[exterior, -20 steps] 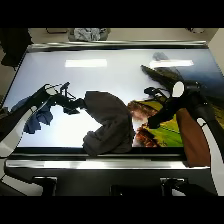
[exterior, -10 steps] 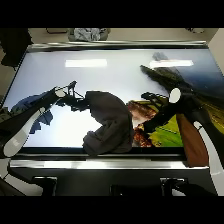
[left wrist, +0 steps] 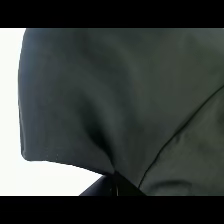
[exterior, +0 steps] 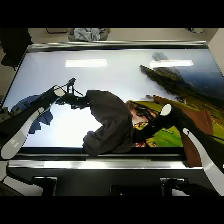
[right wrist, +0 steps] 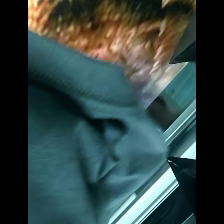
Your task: Fold the shirts.
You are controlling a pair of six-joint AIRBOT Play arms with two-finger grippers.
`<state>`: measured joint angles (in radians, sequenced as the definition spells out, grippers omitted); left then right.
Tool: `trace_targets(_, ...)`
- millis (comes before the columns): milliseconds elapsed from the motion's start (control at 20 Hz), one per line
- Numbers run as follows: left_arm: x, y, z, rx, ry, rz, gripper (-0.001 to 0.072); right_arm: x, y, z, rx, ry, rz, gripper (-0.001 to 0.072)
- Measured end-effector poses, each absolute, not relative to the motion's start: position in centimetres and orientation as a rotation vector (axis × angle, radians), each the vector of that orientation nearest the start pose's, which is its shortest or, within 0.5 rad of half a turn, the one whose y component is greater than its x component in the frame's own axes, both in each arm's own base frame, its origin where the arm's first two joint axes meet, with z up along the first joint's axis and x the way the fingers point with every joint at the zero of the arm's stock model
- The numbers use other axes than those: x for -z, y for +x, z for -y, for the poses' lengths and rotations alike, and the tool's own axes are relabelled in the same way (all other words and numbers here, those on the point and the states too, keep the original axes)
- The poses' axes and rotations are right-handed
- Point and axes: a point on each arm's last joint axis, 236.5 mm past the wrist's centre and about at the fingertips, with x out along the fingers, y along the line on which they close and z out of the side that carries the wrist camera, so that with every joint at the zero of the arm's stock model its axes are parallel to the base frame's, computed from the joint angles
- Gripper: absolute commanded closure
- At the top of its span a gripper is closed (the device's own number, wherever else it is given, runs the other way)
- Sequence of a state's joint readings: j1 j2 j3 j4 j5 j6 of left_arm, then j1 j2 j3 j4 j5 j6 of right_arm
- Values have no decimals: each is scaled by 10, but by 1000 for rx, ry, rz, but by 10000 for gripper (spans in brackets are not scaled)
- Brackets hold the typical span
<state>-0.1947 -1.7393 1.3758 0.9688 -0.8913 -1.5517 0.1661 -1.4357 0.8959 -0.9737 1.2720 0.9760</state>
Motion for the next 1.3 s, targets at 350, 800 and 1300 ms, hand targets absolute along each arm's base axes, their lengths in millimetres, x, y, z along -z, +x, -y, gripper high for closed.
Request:
trace_targets(350,42,481,199,378,-454,-1200,680,101,255,-203,-870,50,-1578,669)
trace_targets(800,-354,510,136,465,-281,-282,680,-220,399,-58,-347,-509,-683,669)
trace_targets(1300,-609,271,104,487,-181,370,680,-509,245,-6,-9,-553,51,668)
